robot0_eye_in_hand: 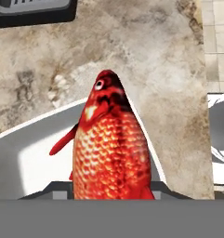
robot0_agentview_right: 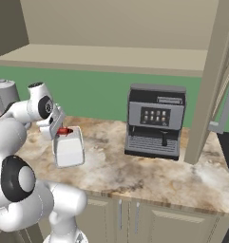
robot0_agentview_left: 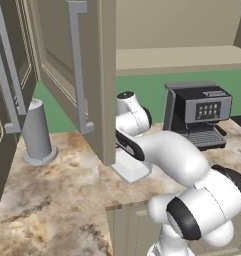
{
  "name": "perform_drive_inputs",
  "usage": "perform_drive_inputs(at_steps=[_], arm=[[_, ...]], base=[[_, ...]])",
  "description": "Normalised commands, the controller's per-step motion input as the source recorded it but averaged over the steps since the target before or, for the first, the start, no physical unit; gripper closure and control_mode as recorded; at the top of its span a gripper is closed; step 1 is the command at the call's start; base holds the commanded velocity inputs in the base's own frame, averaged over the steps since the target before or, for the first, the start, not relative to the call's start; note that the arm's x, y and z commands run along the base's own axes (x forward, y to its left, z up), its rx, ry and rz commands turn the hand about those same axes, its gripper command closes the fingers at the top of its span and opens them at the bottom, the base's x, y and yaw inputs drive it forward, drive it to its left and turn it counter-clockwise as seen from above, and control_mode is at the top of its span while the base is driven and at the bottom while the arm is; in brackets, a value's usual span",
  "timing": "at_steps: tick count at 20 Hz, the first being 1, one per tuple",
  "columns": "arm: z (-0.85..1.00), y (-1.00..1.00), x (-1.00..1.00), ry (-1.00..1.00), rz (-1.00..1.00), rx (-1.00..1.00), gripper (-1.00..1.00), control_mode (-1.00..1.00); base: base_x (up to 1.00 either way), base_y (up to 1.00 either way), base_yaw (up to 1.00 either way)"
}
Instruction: Retrieve the tupperware from the cabinet, then place the raw meat into the tupperware to avoid contamination.
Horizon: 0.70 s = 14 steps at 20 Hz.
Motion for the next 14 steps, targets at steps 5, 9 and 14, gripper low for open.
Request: perform_drive_inputs(at_steps=[5, 9, 14], arm=[[-0.23, 0.0, 0.0, 0.0, -0.23, 0.03, 1.0, -1.0], [-0.25, -0.03, -0.01, 0.0, -0.26, 0.06, 1.0, -1.0], [-0.25, -0.02, -0.01, 0.0, -0.2, 0.04, 1.0, -1.0]], base=[[0.0, 0.0, 0.0], [0.0, 0.0, 0.0], [0.0, 0.0, 0.0]])
